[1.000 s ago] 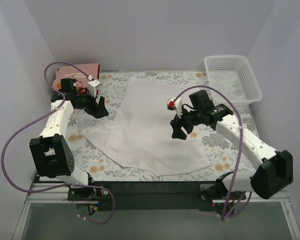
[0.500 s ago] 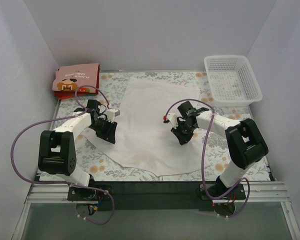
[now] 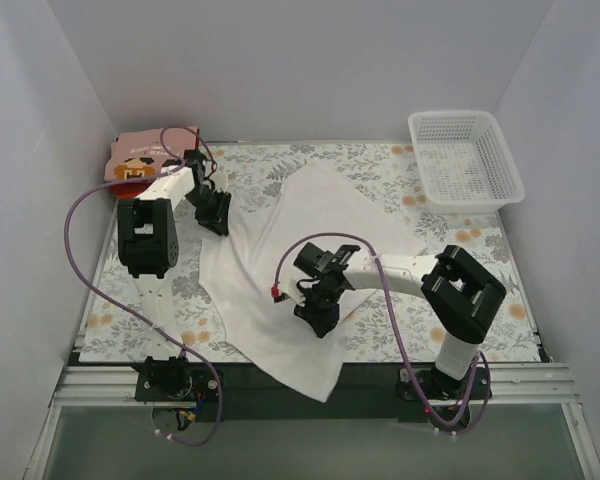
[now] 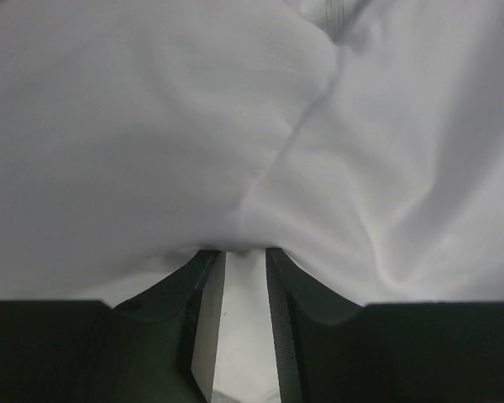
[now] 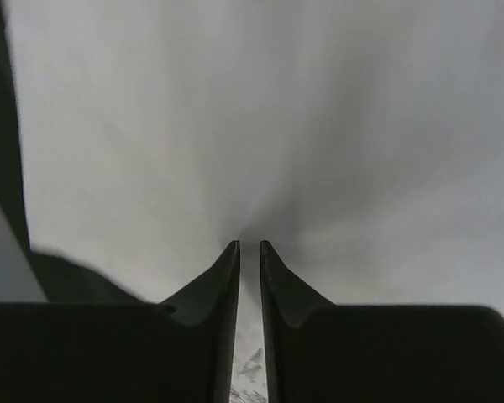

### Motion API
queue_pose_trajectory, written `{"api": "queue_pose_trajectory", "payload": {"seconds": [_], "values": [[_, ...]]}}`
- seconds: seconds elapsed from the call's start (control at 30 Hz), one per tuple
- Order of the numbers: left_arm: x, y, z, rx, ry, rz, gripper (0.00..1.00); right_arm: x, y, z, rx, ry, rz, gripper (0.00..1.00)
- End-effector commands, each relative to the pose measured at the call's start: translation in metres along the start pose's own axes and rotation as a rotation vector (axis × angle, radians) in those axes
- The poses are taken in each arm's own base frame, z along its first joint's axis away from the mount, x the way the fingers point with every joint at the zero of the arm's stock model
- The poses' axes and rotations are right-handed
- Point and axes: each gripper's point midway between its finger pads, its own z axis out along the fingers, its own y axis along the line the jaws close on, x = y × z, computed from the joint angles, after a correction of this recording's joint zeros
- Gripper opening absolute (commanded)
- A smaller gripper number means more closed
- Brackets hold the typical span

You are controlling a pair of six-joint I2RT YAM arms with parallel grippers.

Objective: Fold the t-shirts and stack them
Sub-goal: Flatten the tshirt out

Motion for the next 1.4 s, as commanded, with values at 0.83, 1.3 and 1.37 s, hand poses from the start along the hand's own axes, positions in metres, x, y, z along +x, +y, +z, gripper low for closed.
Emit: {"api": "queue_pose_trajectory", "payload": {"seconds": [0.83, 1.3, 1.37], "values": [[0.076, -0.048, -0.009, 0.034, -0.096, 0.160, 0.49, 0.092, -0.149, -0.060, 0.231, 0.073, 0.372, 0.19], [0.012, 0.011, 0.012, -0.138, -0.110, 0.136, 0.50, 0.074, -0.086, -0.085, 0.133, 0.014, 0.310, 0.29], [-0.023, 0.016, 0.000, -0.110, -0.178, 0.112, 0.52, 0.065, -0.108, -0.101, 0.189, -0.024, 0.327, 0.29]]}}
